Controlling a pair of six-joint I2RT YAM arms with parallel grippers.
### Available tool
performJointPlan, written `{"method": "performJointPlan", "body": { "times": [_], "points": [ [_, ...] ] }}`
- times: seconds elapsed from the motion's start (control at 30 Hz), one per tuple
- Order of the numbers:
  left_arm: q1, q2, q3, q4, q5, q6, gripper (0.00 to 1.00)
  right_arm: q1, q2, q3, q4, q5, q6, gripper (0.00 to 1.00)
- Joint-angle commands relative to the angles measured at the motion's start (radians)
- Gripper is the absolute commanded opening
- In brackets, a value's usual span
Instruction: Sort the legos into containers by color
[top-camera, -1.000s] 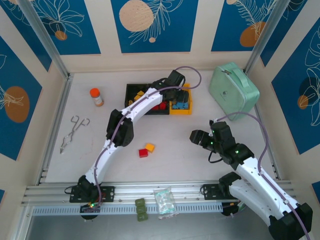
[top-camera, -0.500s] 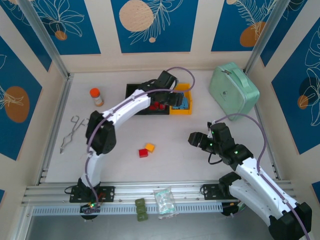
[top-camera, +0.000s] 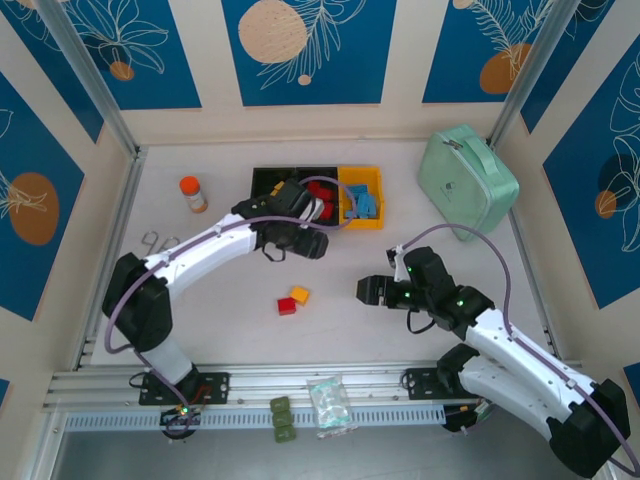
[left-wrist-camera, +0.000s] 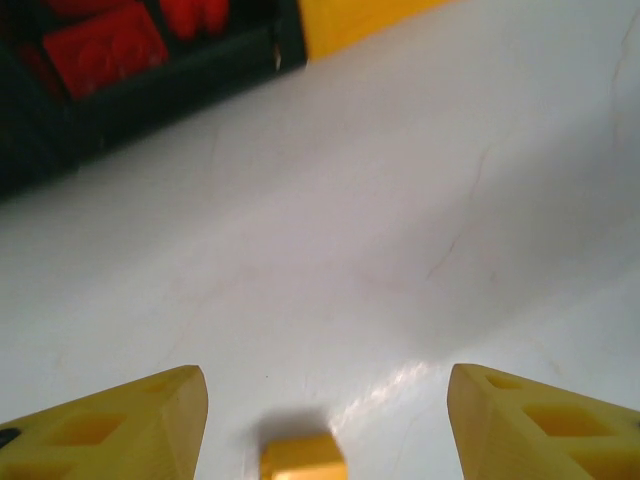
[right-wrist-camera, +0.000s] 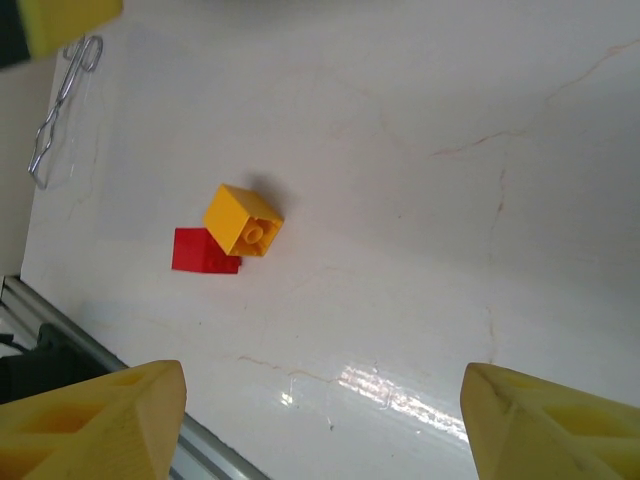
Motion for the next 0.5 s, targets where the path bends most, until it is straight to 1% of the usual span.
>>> {"method": "performJointPlan", "body": {
  "times": [0.0,0.1,0.2,0.3,0.47],
  "points": [
    [-0.005,-0.075,-0.062,-0.088,0.023,0.047,0.67,0.028,0.009,0.028,-0.021,-0.069,-0.046,0.73],
    [-0.004,-0.099,-0.105,-0.1,0.06,0.052,0.7,0.065,0.026,0.035,-0.04,-0.087,-0.059,0.73],
    [-0.006,-0.08,-0.117,-0.12,0.086,0.059,0.7,0.103,0.042,0.038,-0.046,-0.1,-0.061,0.73],
    [-0.006,-0.048,-0.118,-0.131,0.098,0.064,0.71,0.138,0.05,0.031,-0.047,-0.069,-0.051,0.73],
    [-0.011,-0.001,-0.131,-0.111,0.122,0.055,0.71,0.159,0.043,0.012,-0.046,-0.041,-0.035,0.73]
  ]
}}
